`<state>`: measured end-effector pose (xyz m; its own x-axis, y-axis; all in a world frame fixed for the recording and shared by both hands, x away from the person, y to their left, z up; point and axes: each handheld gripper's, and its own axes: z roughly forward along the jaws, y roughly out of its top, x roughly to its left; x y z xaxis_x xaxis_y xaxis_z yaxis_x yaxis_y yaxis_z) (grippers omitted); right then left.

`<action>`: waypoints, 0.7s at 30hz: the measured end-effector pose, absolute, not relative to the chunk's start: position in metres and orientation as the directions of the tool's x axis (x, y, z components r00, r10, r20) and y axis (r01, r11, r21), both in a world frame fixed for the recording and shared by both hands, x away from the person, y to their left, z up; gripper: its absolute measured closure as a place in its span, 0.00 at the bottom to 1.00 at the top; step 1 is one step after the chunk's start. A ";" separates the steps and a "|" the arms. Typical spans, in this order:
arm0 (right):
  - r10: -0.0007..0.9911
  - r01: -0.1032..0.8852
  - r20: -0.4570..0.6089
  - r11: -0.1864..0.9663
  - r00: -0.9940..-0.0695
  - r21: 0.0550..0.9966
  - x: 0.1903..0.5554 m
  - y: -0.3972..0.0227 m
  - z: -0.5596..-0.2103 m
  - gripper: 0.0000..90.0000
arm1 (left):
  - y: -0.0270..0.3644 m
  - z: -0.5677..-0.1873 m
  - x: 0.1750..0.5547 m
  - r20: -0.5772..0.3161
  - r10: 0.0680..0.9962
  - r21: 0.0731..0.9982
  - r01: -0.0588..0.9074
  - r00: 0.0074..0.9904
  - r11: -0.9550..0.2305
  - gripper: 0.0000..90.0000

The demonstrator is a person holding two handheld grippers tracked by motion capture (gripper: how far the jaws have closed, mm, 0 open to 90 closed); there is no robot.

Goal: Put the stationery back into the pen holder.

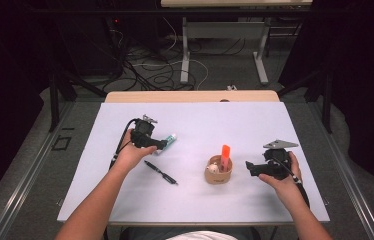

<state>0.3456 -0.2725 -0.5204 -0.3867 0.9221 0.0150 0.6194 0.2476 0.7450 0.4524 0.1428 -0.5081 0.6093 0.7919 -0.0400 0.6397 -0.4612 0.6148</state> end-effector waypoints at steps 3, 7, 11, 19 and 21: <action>0.922 0.620 0.014 0.249 -0.387 0.744 0.346 -0.273 -0.521 0.04 | 0.140 -0.512 0.455 -0.029 0.786 0.597 0.641 0.617 -0.481 0.32; 0.922 0.624 0.013 0.251 -0.386 0.740 0.346 -0.273 -0.521 0.05 | 0.136 -0.517 0.459 -0.015 0.780 0.569 0.647 0.625 -0.508 0.38; 0.922 0.624 0.015 0.251 -0.388 0.740 0.346 -0.274 -0.521 0.06 | 0.136 -0.523 0.462 -0.001 0.781 0.545 0.655 0.625 -0.524 0.41; 0.921 0.626 0.019 0.250 -0.390 0.738 0.346 -0.274 -0.522 0.07 | 0.134 -0.529 0.464 -0.001 0.774 0.516 0.663 0.634 -0.543 0.45; 0.921 0.627 0.020 0.249 -0.388 0.738 0.346 -0.274 -0.522 0.07 | 0.133 -0.530 0.464 0.009 0.766 0.492 0.664 0.643 -0.563 0.46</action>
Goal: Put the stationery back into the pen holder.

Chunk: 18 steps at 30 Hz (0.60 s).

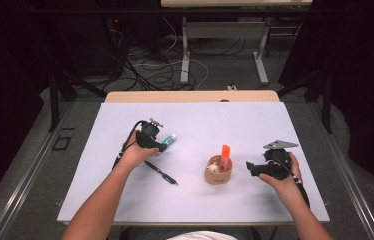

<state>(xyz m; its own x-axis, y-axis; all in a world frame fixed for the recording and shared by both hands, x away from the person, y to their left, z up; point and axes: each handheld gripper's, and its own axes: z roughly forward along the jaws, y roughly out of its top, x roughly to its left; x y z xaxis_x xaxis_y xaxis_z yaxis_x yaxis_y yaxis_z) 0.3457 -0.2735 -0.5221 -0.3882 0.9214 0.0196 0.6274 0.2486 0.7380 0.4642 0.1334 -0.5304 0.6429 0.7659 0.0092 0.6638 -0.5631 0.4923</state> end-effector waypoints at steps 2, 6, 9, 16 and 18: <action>0.920 0.626 0.019 0.252 -0.392 0.738 0.346 -0.274 -0.522 0.07 | 0.132 -0.532 0.464 -0.004 0.769 0.486 0.674 0.639 -0.557 0.47; 0.919 0.628 0.020 0.254 -0.395 0.736 0.346 -0.274 -0.523 0.07 | 0.132 -0.533 0.465 -0.009 0.758 0.469 0.672 0.652 -0.573 0.52; 0.917 0.626 0.015 0.260 -0.399 0.736 0.346 -0.274 -0.523 0.07 | 0.132 -0.534 0.465 -0.017 0.763 0.462 0.682 0.646 -0.567 0.56; 0.918 0.631 0.019 0.257 -0.396 0.732 0.346 -0.274 -0.523 0.08 | 0.132 -0.535 0.466 -0.009 0.753 0.441 0.678 0.658 -0.588 0.60; 0.918 0.630 0.019 0.257 -0.397 0.732 0.346 -0.274 -0.523 0.08 | 0.132 -0.536 0.465 -0.007 0.749 0.437 0.675 0.663 -0.594 0.62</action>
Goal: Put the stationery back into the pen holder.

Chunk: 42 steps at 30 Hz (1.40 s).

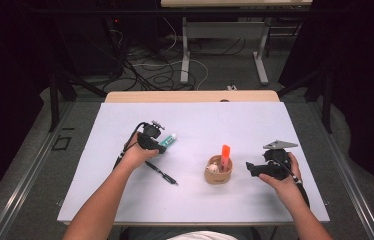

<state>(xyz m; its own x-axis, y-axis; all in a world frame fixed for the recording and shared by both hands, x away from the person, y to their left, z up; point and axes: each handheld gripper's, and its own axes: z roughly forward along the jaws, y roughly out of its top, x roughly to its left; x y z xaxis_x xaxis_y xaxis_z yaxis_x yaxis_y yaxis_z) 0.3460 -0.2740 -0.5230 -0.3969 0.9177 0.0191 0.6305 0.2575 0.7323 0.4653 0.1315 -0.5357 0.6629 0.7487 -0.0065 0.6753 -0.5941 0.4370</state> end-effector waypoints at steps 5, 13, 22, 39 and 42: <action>0.918 0.632 0.022 0.255 -0.396 0.732 0.346 -0.274 -0.523 0.08 | 0.131 -0.535 0.465 -0.012 0.744 0.436 0.674 0.668 -0.597 0.69; 0.917 0.631 0.021 0.257 -0.398 0.732 0.346 -0.274 -0.523 0.08 | 0.131 -0.536 0.465 -0.012 0.739 0.437 0.669 0.673 -0.602 0.72; 0.917 0.629 0.025 0.253 -0.398 0.735 0.346 -0.274 -0.523 0.08 | 0.130 -0.535 0.466 -0.023 0.744 0.433 0.677 0.668 -0.595 0.72; 0.911 0.610 0.020 0.259 -0.411 0.749 0.344 -0.274 -0.518 0.10 | 0.139 -0.518 0.457 -0.146 0.751 0.422 0.727 0.644 -0.541 0.73; 0.908 0.595 0.004 0.272 -0.420 0.757 0.342 -0.272 -0.515 0.10 | 0.139 -0.513 0.452 -0.168 0.750 0.425 0.734 0.639 -0.530 0.73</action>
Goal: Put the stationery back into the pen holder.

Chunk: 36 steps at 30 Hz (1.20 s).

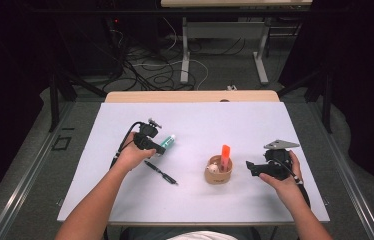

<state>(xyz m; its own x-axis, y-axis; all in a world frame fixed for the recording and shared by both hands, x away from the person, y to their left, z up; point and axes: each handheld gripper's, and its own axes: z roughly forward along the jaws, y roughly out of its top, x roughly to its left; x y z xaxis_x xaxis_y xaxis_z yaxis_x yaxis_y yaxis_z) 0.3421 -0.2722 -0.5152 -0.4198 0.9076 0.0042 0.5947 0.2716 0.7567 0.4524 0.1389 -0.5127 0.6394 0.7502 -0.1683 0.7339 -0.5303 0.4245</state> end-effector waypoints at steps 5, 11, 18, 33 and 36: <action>0.899 0.572 -0.016 0.292 -0.438 0.767 0.340 -0.268 -0.511 0.10 | 0.139 -0.504 0.444 -0.212 0.743 0.430 0.743 0.635 -0.512 0.73; 0.885 0.537 -0.041 0.317 -0.463 0.782 0.335 -0.262 -0.505 0.16 | 0.142 -0.495 0.432 -0.261 0.739 0.432 0.759 0.622 -0.486 0.73; 0.859 0.496 -0.076 0.362 -0.506 0.789 0.331 -0.256 -0.502 0.17 | 0.144 -0.486 0.417 -0.296 0.719 0.446 0.757 0.628 -0.478 0.73; 0.821 0.445 -0.126 0.423 -0.557 0.789 0.323 -0.244 -0.492 0.21 | 0.145 -0.472 0.382 -0.345 0.671 0.454 0.742 0.657 -0.493 0.73; 0.806 0.432 -0.137 0.443 -0.576 0.786 0.321 -0.241 -0.489 0.22 | 0.146 -0.472 0.376 -0.355 0.665 0.456 0.743 0.657 -0.490 0.73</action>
<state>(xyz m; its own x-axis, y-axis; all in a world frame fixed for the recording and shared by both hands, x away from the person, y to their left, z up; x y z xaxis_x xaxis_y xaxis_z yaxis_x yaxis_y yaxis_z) 0.3207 -0.2412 -0.4892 -0.5760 0.8058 -0.1373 0.4321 0.4427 0.7857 0.3761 0.1460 -0.4718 0.6570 0.6650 -0.3552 0.7427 -0.4899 0.4565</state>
